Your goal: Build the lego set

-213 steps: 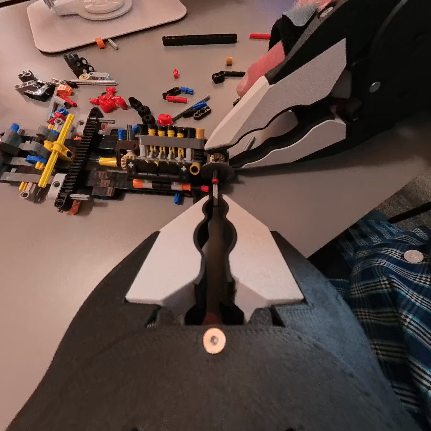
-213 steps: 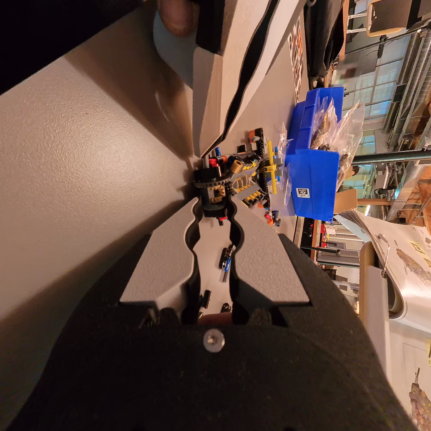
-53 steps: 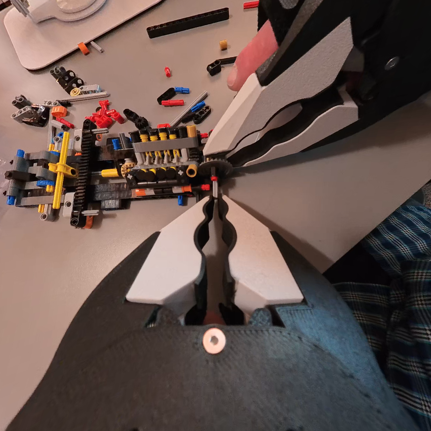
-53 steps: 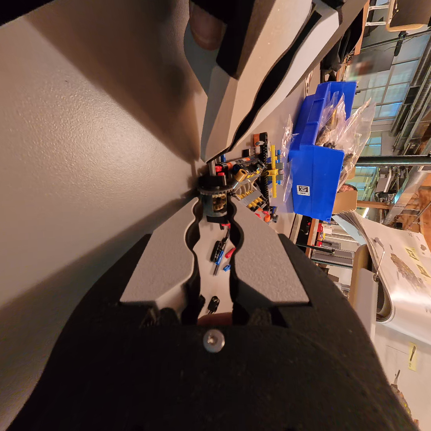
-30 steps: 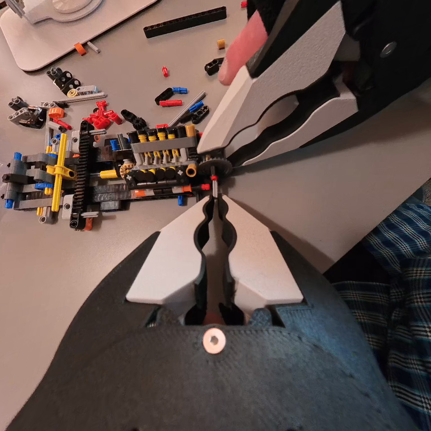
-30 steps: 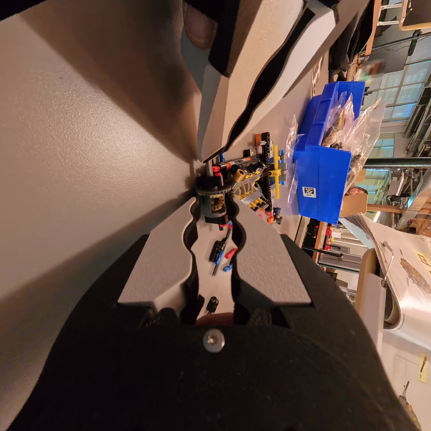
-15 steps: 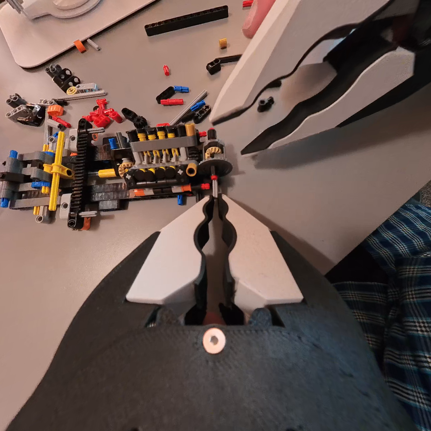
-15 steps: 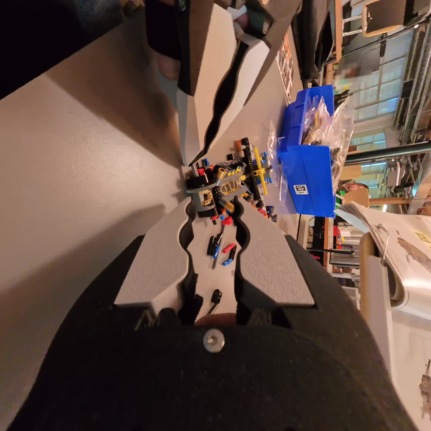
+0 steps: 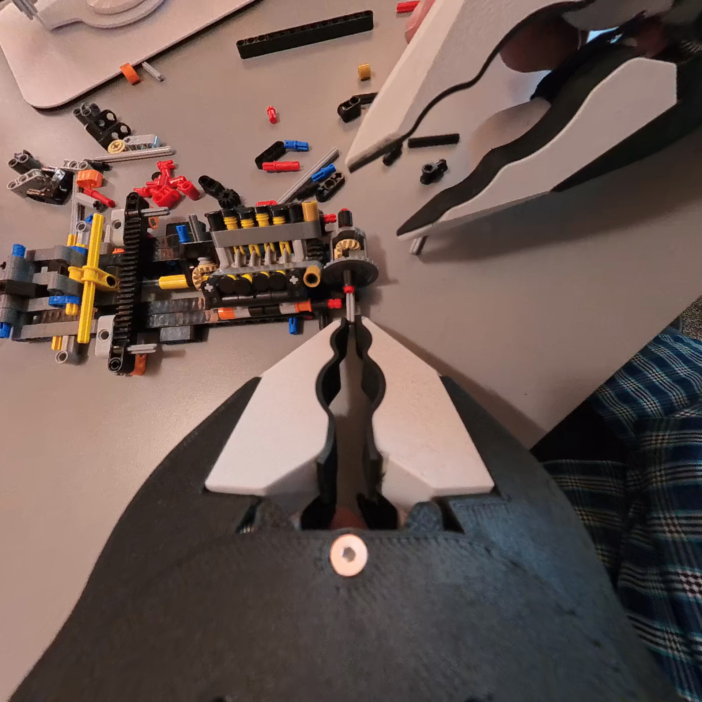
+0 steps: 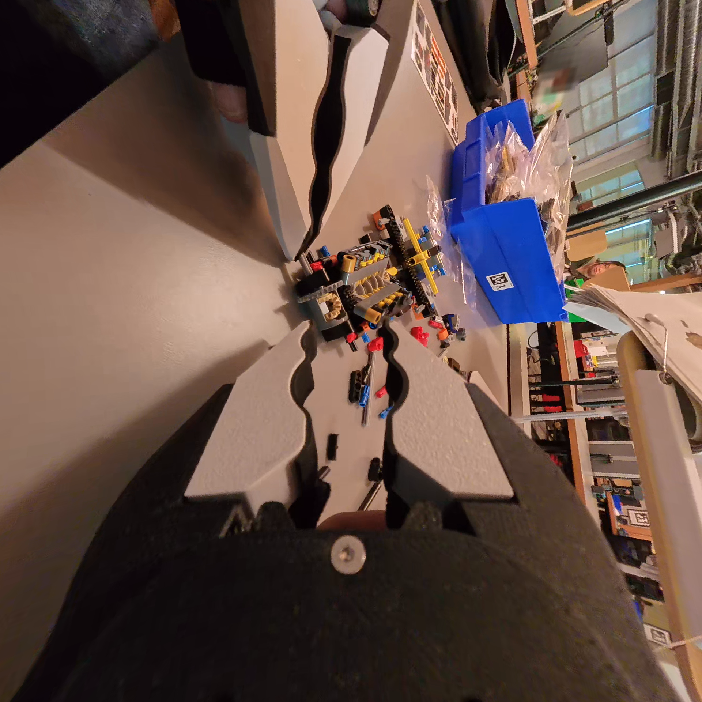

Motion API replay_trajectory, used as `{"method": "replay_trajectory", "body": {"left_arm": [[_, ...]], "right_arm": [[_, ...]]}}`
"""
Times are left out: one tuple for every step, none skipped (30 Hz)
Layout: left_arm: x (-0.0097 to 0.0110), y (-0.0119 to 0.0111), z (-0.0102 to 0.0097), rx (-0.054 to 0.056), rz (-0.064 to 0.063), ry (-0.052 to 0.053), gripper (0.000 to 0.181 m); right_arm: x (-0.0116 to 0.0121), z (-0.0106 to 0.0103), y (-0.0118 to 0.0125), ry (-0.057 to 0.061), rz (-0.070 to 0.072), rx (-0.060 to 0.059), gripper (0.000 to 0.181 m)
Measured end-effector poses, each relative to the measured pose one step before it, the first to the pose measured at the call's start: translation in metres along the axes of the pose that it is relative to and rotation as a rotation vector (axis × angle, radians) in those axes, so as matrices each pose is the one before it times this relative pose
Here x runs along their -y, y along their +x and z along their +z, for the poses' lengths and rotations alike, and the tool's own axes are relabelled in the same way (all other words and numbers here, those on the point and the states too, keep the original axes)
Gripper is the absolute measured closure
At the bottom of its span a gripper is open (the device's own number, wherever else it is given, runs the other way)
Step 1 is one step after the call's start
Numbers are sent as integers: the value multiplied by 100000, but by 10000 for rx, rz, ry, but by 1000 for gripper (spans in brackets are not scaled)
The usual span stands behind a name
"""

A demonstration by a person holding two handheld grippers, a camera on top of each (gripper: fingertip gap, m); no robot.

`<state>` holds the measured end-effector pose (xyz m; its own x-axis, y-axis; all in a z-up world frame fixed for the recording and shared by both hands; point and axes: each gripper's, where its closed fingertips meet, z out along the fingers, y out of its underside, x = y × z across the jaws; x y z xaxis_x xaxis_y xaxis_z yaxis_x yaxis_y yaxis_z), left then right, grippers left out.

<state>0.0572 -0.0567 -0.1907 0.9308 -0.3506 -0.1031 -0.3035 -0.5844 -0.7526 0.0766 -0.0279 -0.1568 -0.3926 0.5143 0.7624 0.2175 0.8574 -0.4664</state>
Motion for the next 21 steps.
{"method": "replay_trajectory", "body": {"left_arm": [[1, -6, 0, -2, -1, 3, 180], [-7, 2, 7, -2, 2, 1, 180], [5, 5, -12, -2, 0, 2, 180], [-11, 5, 4, -7, -5, -1, 180], [1, -3, -15, -6, -7, 4, 180], [1, -5, 0, -3, -1, 3, 180], [7, 12, 4, -4, 5, 3, 180], [-12, 6, 5, 0, 7, -5, 180], [12, -6, -5, -1, -5, 6, 180], [11, 3, -6, -10, -12, 7, 180], [-3, 6, 2, -11, -5, -4, 179], [3, -6, 1, -2, -2, 5, 179], [7, -3, 8, -1, 1, 1, 179], [2, 4, 1, -3, 0, 2, 179], [8, -3, -12, -4, -11, 9, 179], [14, -2, -5, -12, -15, 11, 179], [7, 7, -8, -14, -9, 4, 179], [-6, -4, -4, -9, -4, 0, 179], [-8, 9, -4, -6, 0, -6, 179], [4, 7, 2, -6, 3, 3, 179], [1, 9, -5, -7, -6, 7, 179]], "right_arm": [[-104, 10, 91, 5, 83, -18, 149], [-94, 28, 15, 5, 83, 21, 149], [-72, 25, 14, 7, 72, 10, 148], [-73, 25, 20, 0, 49, -14, 148], [-62, 40, 24, -5, 23, -22, 148], [-39, 24, -7, 10, 14, -7, 148], [-14, 26, -66, 18, 28, 29, 148], [-12, 35, -51, 13, 37, 24, 148], [-38, 28, 1, 3, 16, -15, 148], [-51, 17, 13, 7, 4, -25, 148], [-52, 19, 9, 10, 23, -10, 148], [-43, 9, 12, 8, 32, -6, 147], [-86, 29, 23, -14, 29, -11, 147], [-78, 24, 8, -15, 17, -10, 147], [-46, 19, 4, 2, 21, -1, 146], [-28, 13, -3, 13, 35, -1, 146], [-16, 6, -10, 23, 25, -5, 145], [-4, 3, -15, 25, 7, -8, 145], [-18, 9, -6, 14, 23, -9, 145], [-35, 31, 28, 1, 26, -31, 145], [-36, 28, 46, 10, 2, -48, 145]]}}
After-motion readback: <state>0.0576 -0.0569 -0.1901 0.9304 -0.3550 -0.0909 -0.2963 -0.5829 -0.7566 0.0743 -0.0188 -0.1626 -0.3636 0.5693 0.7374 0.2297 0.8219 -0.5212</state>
